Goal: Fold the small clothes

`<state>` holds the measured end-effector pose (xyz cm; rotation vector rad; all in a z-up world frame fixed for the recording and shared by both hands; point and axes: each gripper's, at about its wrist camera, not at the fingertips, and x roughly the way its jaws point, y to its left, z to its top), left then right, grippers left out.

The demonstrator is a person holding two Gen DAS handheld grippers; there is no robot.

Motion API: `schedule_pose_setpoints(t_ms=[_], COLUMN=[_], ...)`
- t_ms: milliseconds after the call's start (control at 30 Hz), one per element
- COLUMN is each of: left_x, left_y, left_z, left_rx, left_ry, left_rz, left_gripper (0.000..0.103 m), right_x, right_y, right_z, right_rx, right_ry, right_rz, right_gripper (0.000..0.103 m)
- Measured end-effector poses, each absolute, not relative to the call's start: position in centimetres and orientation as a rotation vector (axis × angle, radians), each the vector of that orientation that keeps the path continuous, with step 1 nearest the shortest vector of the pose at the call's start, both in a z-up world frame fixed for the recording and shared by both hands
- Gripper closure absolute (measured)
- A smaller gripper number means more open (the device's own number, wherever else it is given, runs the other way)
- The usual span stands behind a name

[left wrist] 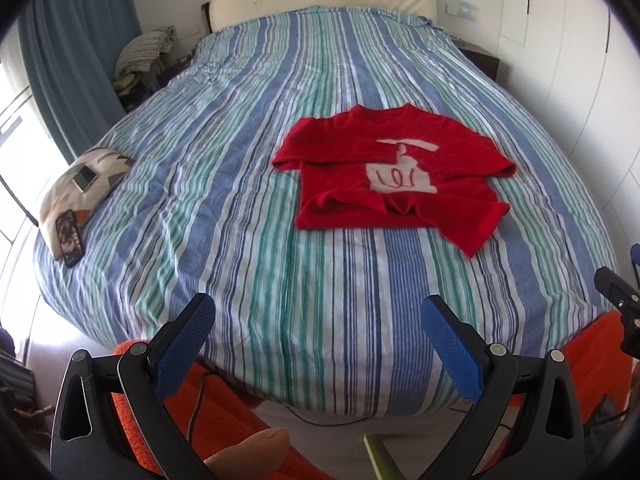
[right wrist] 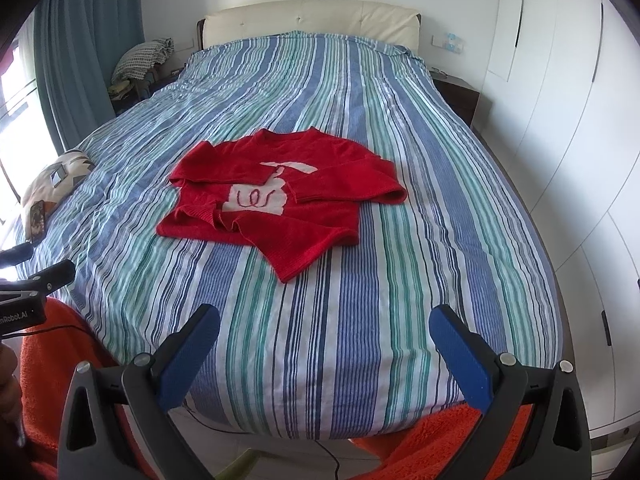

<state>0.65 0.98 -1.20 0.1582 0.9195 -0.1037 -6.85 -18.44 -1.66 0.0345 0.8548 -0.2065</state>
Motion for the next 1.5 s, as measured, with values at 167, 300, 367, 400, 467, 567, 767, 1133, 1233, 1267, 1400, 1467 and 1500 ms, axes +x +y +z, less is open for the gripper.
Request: schedule_pose_setpoints(t_ms=[167, 300, 367, 400, 467, 567, 767, 1133, 1233, 1267, 1400, 1467, 1500], left_x=[0.5, 0.6, 0.6, 0.7, 0.8, 0.8, 0.9, 1.0, 0.9, 0.9, 1.0, 1.1, 1.1], left_y=[0.7, 0.5, 0.3, 0.3, 0.1, 0.0, -0.1, -0.1, -0.1, -0.1, -0.1, 0.0, 0.0], left_z=[-1.3, -1.5, -1.7, -1.7, -1.9, -2.1, -2.4, -2.7, -2.8, -2.8, -2.9, -2.9, -2.9], left_rx=[0.164, 0.169, 0.173, 0.176, 0.179, 0.184, 0.184, 0.181, 0.179, 0.178, 0.176, 0.176, 0.176], left_ry=[0.922, 0.931, 0.933, 0.935, 0.939, 0.947, 0.958, 0.962, 0.967, 0.968, 0.973, 0.976, 0.978], left_rz=[-0.112, -0.117, -0.117, -0.118, -0.119, -0.120, -0.123, -0.124, -0.125, -0.126, -0.127, -0.126, -0.125], left_gripper=[0.000, 0.000, 0.000, 0.000, 0.000, 0.000, 0.000, 0.000, 0.000, 0.000, 0.000, 0.000, 0.000], right_x=[-6.8, -6.7, -6.7, -6.7, -6.6, -6.4, -6.4, -6.2, -6.1, -6.2, -6.1, -6.2, -6.2], right_y=[-18.2, -17.7, -17.6, -17.6, -17.6, -17.6, -17.5, -17.3, -17.2, -17.2, -17.3, -17.4, -17.4], right_z=[-1.8, -2.1, -2.2, -2.3, -2.4, -2.6, -2.9, -3.0, -3.1, -3.2, -3.4, -3.5, -3.5], right_rx=[0.030, 0.033, 0.035, 0.036, 0.038, 0.043, 0.049, 0.050, 0.053, 0.054, 0.055, 0.056, 0.056], right_ry=[0.860, 0.869, 0.873, 0.875, 0.878, 0.884, 0.891, 0.898, 0.901, 0.902, 0.904, 0.906, 0.908], right_rz=[-0.201, -0.196, -0.193, -0.193, -0.191, -0.190, -0.189, -0.189, -0.190, -0.189, -0.191, -0.192, -0.192], right_gripper=[0.000, 0.000, 0.000, 0.000, 0.000, 0.000, 0.000, 0.000, 0.000, 0.000, 0.000, 0.000, 0.000])
